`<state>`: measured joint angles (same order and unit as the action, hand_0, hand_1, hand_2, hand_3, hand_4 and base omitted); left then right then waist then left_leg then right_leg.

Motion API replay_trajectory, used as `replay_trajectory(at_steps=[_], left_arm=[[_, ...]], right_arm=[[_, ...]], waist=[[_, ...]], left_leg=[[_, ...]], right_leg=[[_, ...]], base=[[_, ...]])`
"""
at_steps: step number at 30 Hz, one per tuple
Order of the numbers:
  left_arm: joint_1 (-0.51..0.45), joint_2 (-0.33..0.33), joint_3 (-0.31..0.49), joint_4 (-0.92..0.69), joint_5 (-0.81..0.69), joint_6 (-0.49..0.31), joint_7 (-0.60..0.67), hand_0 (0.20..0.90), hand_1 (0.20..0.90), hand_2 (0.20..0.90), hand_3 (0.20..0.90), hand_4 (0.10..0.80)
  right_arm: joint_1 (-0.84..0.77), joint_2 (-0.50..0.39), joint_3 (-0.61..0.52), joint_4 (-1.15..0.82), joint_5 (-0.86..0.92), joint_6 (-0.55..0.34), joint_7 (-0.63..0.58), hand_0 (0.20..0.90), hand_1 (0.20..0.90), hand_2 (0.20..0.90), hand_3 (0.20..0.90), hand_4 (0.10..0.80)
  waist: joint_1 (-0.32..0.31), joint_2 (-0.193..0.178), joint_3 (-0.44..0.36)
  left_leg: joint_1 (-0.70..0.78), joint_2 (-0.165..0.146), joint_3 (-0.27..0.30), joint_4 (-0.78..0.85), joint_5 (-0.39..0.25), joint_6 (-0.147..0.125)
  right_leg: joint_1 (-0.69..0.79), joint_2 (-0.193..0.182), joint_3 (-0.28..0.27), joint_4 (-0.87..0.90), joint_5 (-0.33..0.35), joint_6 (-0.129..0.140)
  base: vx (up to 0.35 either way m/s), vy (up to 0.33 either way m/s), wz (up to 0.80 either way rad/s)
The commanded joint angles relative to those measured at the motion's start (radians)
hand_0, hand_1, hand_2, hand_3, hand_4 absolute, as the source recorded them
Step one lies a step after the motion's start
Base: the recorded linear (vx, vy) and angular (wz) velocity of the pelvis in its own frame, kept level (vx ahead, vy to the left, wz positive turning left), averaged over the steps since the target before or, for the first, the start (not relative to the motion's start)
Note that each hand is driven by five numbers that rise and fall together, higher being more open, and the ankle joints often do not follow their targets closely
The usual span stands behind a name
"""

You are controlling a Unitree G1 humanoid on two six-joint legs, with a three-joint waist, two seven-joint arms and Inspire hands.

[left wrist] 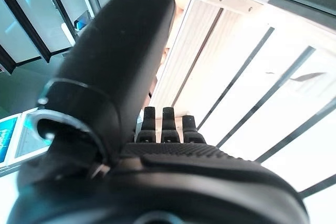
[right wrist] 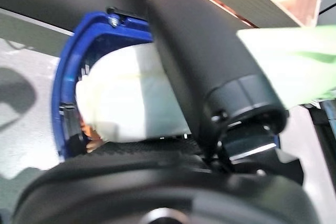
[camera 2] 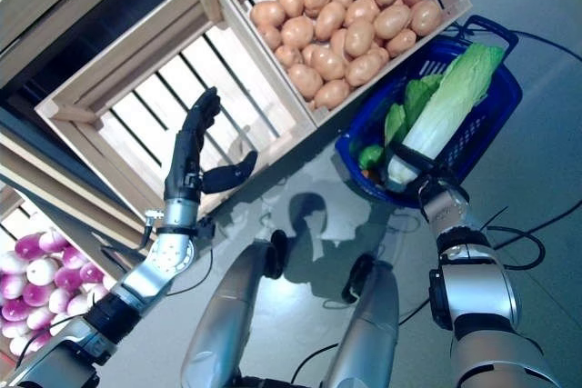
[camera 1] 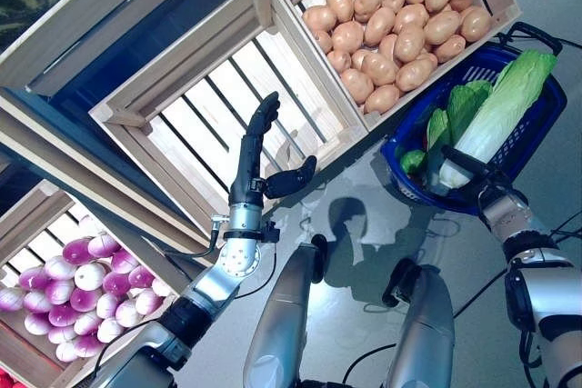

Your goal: Put vegetables into the basket

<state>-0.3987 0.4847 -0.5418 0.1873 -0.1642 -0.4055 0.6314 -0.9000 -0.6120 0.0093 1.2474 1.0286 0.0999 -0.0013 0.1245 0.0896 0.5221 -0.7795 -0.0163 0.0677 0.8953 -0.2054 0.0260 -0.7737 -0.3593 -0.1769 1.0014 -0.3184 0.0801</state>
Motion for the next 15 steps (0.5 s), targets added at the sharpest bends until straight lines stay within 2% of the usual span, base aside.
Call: replay_trajectory(at_steps=[1,8,15], left_arm=[[-0.043,0.021,0.067,-0.143,0.001,-0.084,0.034,0.900,0.900,0.900,0.900,0.800],[-0.027,0.024,0.070,-0.135,-0.010,-0.081,0.019,0.900,0.900,0.900,0.900,0.800],[0.001,0.036,0.064,-0.109,-0.009,-0.102,-0.013,0.900,0.900,0.900,0.900,0.800]], right_arm=[[-0.100,-0.106,0.024,-0.048,0.000,-0.114,0.015,0.900,0.900,0.900,0.900,0.800],[-0.066,-0.100,0.032,-0.044,-0.036,-0.103,0.060,0.900,0.900,0.900,0.900,0.800],[-0.021,-0.102,0.012,-0.020,-0.040,-0.101,0.077,0.900,0.900,0.900,0.900,0.800]], waist=[[-0.013,0.022,-0.002],[-0.013,0.009,-0.002],[-0.002,-0.009,-0.002]], left_leg=[[0.045,-0.021,-0.011,0.079,-0.172,0.015],[0.066,-0.006,-0.009,0.076,-0.176,0.018],[0.180,0.013,-0.006,-0.021,-0.145,0.011]], right_leg=[[0.065,0.030,-0.044,0.008,0.002,-0.070],[0.083,0.039,-0.044,0.001,0.005,-0.071],[0.206,0.045,-0.085,-0.095,0.031,-0.067]], base=[[0.000,0.000,0.00],[-0.002,-0.015,-0.05],[0.028,-0.023,-0.03]])
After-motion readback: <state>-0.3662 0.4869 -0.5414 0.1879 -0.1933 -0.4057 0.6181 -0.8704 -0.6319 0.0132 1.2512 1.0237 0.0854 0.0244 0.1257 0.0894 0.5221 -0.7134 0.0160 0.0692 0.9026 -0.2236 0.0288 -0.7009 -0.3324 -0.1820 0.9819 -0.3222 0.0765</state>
